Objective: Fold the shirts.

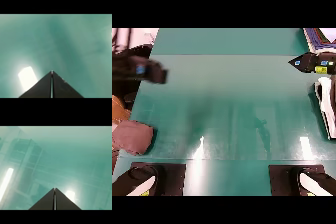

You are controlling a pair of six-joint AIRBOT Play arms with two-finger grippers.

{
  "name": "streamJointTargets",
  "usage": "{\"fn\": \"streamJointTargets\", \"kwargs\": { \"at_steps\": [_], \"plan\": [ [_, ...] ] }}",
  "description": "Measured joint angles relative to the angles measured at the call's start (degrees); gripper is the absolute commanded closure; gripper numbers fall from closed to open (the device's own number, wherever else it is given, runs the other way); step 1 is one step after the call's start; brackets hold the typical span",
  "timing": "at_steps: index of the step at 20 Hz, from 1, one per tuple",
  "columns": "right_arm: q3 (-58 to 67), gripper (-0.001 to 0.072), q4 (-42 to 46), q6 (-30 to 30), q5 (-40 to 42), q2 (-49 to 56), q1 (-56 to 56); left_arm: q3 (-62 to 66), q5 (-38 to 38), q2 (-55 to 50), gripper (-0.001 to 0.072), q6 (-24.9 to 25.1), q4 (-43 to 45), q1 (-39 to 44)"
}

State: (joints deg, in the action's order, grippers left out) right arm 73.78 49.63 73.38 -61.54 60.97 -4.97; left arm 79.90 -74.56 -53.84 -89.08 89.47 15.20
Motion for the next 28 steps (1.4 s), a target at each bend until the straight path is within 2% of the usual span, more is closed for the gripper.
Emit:
{"fn": "streamJointTargets", "kwargs": {
  "at_steps": [1,2,3,4,6,12,13,15,19,23,25,28],
  "plan": [
    [0.0,0.0693,0.0,0.0,0.0,0.0,0.0,-2.36,-2.78,1.84,0.0679,-0.26,3.26,-2.73],
    [0.0,0.0693,0.0,-0.02,0.0,0.0,0.0,-5.09,-5.05,3.41,0.0508,-0.44,5.95,-5.62],
    [0.0,0.0693,0.0,0.0,0.02,0.0,0.0,-7.96,-6.67,4.5,0.0213,-0.52,7.8,-8.22],
    [0.0,0.0693,0.0,-0.02,0.02,0.0,0.0,-11.39,-7.65,5.35,0.0079,-0.68,9.25,-10.88],
    [0.0,0.0693,0.0,-0.02,-0.02,0.0,0.0,-18.43,-7.91,6.38,0.0096,-0.85,11.1,-15.23],
    [0.0,0.0693,0.0,-0.02,-0.13,0.0,0.0,-38.18,-1.29,7.43,0.0097,-1.33,13.46,-24.61],
    [0.0,0.0693,0.0,-0.02,-0.13,0.0,0.0,-40.11,-0.57,7.48,0.0143,-1.42,13.57,-25.42],
    [0.0,0.0693,0.0,0.0,-0.13,0.0,0.0,-42.66,0.7,7.54,0.0681,-1.79,13.79,-26.51],
    [0.0,0.0693,0.0,0.0,-0.13,0.0,0.0,-43.87,1.22,7.63,0.0683,-2.36,14.27,-27.39],
    [0.04,0.0694,-0.04,0.0,2.08,-2.05,0.0,-33.94,-1.86,7.87,0.0684,-2.58,12.5,-27.69],
    [0.07,0.0694,-0.22,0.0,4.92,-4.59,0.0,-24.37,-3.54,7.91,0.0685,-2.34,7.3,-27.69],
    [0.07,0.0694,-0.22,0.0,8.63,-8.22,0.0,-9.97,-3.89,7.96,0.0686,-1.01,-6.99,-27.69]
  ]
}}
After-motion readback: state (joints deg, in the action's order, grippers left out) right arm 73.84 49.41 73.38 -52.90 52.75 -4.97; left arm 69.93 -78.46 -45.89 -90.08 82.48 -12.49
